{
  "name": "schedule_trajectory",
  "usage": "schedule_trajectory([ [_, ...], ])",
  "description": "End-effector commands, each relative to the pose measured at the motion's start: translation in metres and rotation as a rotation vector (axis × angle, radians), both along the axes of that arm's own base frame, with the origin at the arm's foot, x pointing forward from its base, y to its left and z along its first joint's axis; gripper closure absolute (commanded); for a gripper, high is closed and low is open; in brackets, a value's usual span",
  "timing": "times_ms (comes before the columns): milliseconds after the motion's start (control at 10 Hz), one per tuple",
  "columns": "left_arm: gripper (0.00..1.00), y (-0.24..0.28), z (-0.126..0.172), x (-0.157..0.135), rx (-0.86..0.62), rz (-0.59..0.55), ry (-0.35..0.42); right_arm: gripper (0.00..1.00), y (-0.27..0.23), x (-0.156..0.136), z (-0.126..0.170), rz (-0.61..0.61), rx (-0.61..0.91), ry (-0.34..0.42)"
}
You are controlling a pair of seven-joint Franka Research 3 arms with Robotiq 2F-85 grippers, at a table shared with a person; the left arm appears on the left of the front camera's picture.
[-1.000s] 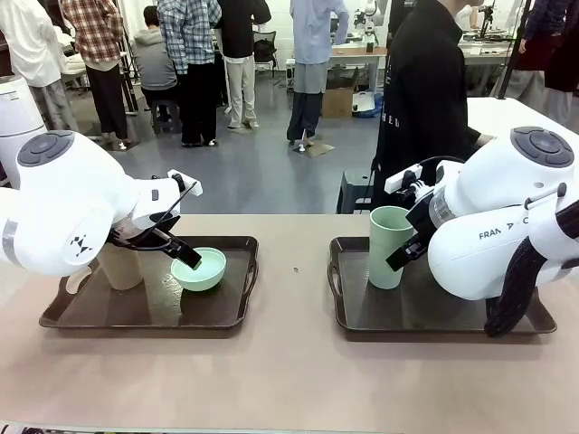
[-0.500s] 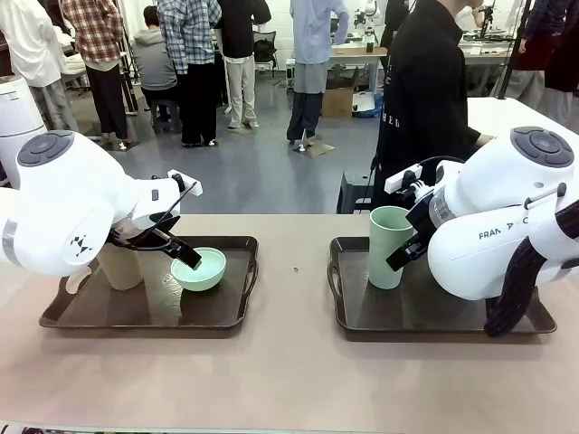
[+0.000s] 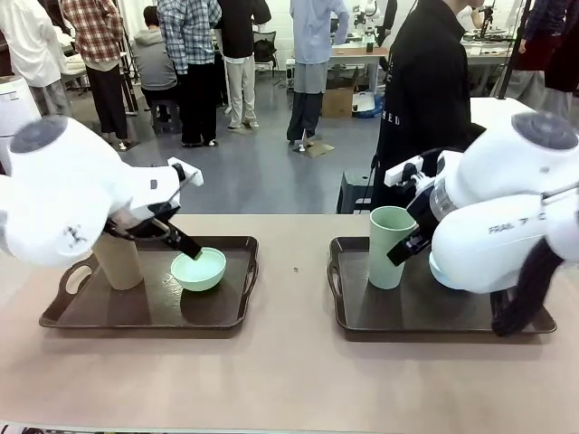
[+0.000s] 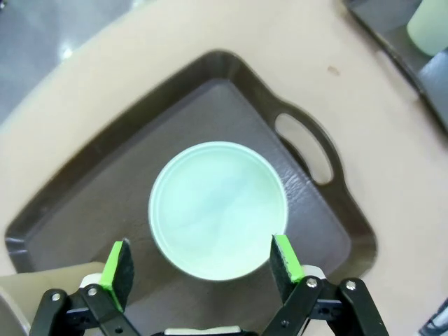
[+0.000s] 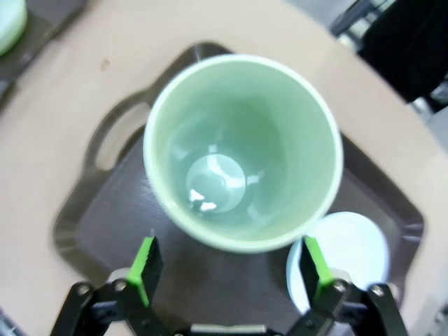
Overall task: Set up a tray with a mat and arrange the tableware.
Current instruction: Pick up the Picnic Bowl and Reusable plastic cup from the Handle tray in front of the human's position and hold them in the air.
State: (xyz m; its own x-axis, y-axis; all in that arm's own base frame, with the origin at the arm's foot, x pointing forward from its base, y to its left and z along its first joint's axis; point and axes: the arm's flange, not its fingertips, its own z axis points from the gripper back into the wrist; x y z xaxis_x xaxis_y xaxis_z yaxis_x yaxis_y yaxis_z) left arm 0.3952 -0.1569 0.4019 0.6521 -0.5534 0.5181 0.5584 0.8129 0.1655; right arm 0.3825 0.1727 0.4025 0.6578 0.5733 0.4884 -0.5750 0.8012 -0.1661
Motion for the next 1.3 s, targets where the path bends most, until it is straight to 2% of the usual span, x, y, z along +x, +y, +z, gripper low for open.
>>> schedule_trajectory([
  [0,0.0,0.025,0.062,-0.092,0.098,0.03,0.027,0.0,-0.007,-0.097,0.068,0.01,-0.037,0.042],
  [100,0.0,0.042,0.075,-0.117,0.108,0.045,0.1,0.0,-0.029,-0.127,0.077,-0.007,-0.027,0.118],
  [200,0.0,0.059,0.071,-0.134,0.117,0.076,0.225,0.0,-0.057,-0.148,0.069,-0.082,-0.026,0.188],
  [300,0.0,0.073,0.054,-0.142,0.14,0.08,0.35,0.0,-0.08,-0.162,0.049,-0.126,-0.055,0.315],
  [400,0.0,0.025,0.089,-0.064,0.102,0.039,0.097,0.0,-0.007,-0.082,0.094,-0.023,-0.046,0.1],
  [800,0.0,0.025,0.089,-0.064,0.102,0.039,0.097,0.0,-0.007,-0.082,0.094,-0.023,-0.046,0.1],
  [900,0.0,0.025,0.089,-0.064,0.102,0.039,0.097,0.0,-0.01,-0.091,0.1,-0.033,-0.047,0.111],
  [1000,0.0,0.026,0.09,-0.065,0.098,0.039,0.103,0.0,-0.012,-0.095,0.103,-0.007,0.048,0.22],
  [1100,0.0,0.034,0.085,-0.066,0.036,0.062,0.212,0.0,-0.018,-0.111,0.101,-0.025,0.117,0.289],
  [1200,0.0,0.043,0.084,-0.066,0.016,0.087,0.294,0.0,-0.027,-0.125,0.102,-0.031,0.157,0.323],
])
